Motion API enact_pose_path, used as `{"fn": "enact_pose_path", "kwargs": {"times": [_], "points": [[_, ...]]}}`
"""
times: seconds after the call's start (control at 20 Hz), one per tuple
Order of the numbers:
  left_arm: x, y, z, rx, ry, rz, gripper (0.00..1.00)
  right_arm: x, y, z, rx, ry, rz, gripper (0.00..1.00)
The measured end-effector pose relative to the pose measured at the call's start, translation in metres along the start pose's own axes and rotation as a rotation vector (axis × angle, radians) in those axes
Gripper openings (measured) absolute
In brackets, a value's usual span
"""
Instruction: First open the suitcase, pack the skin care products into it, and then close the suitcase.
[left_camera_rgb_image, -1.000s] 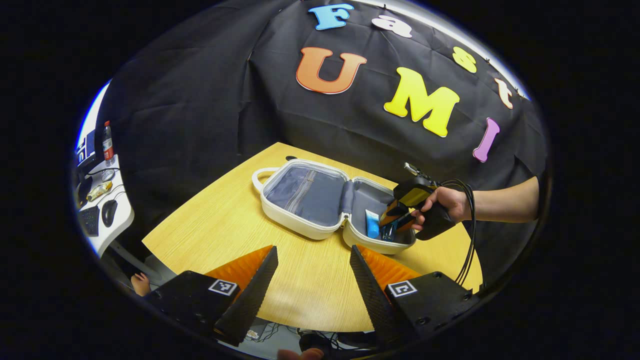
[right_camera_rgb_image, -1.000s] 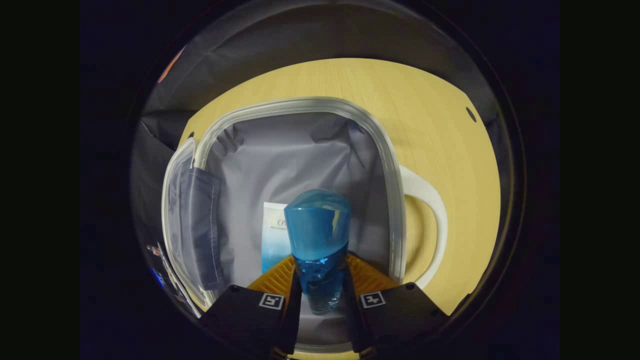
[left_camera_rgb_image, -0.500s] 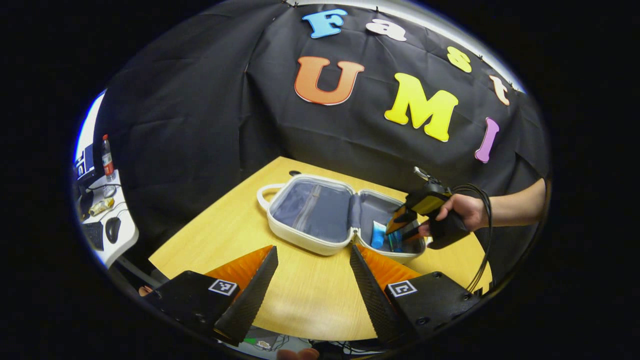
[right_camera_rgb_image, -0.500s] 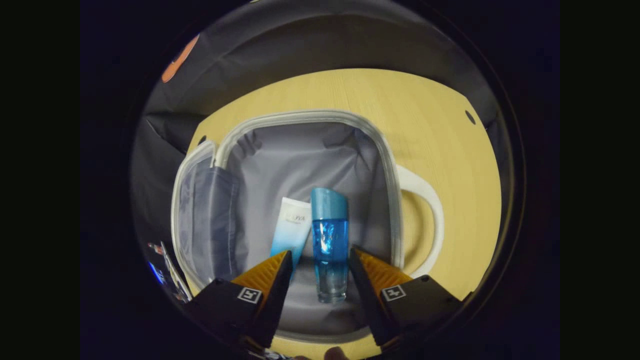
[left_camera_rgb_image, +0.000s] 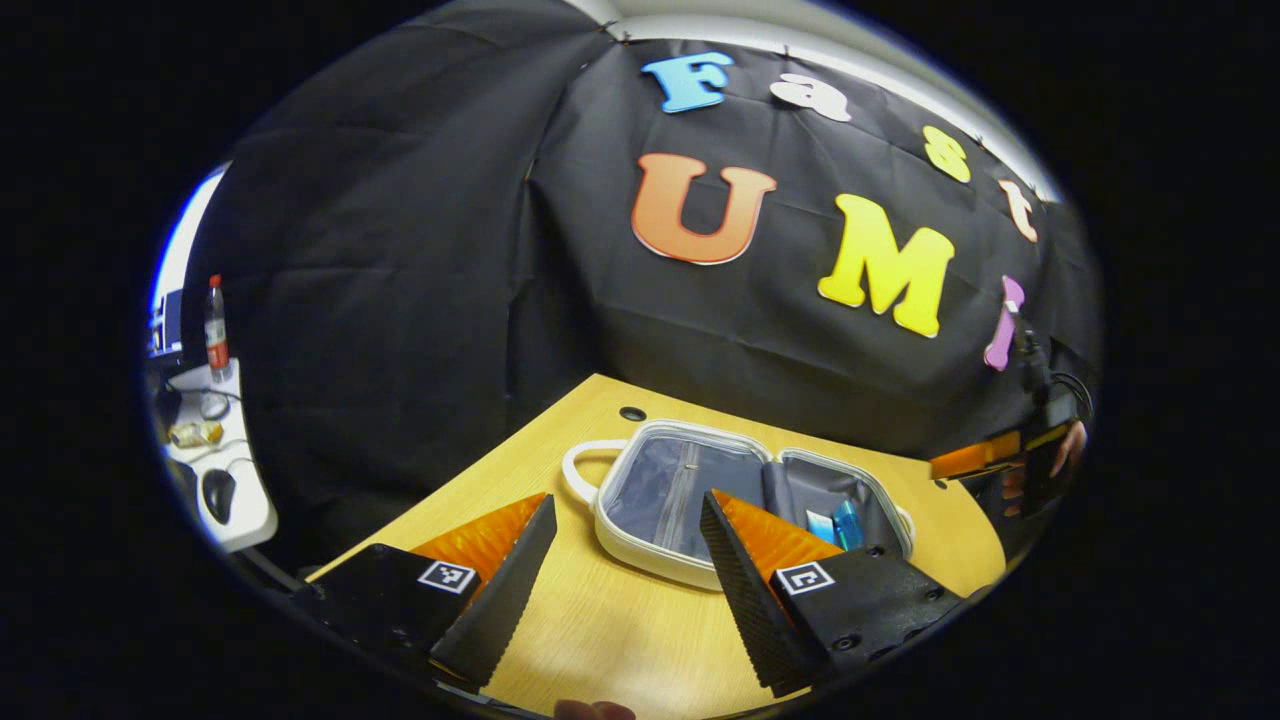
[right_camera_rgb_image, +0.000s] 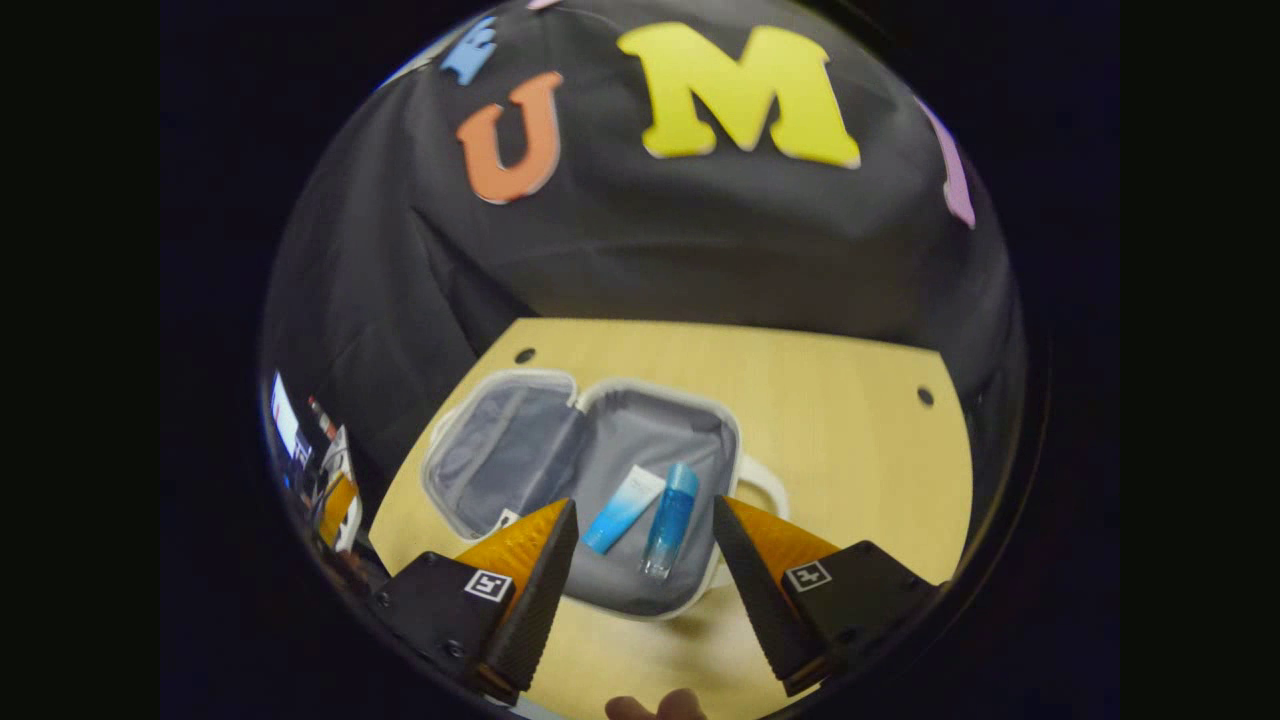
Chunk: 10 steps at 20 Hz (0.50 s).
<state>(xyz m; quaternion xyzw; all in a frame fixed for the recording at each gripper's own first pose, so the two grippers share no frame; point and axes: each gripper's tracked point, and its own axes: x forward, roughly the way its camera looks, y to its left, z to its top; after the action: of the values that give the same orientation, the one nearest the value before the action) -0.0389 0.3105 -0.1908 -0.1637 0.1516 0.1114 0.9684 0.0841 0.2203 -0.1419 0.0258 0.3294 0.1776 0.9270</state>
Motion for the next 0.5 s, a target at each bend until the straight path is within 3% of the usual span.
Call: {"fn": "enact_pose_path", "kwargs": {"times": [0.15,0.3,0.5], "points": [[0.032,0.023,-0.003,-0.082,0.002,-0.006,0.93,-0.054,-0.014,0.039,-0.104,-0.202,-0.044,0.80],[0.066,0.033,-0.010,-0.164,0.021,-0.059,0.93,-0.097,-0.025,0.067,-0.126,-0.342,-0.096,0.80],[0.118,0.042,-0.019,-0.345,0.067,-0.144,0.93,-0.127,-0.025,0.073,-0.236,-0.389,-0.134,0.80]]}}
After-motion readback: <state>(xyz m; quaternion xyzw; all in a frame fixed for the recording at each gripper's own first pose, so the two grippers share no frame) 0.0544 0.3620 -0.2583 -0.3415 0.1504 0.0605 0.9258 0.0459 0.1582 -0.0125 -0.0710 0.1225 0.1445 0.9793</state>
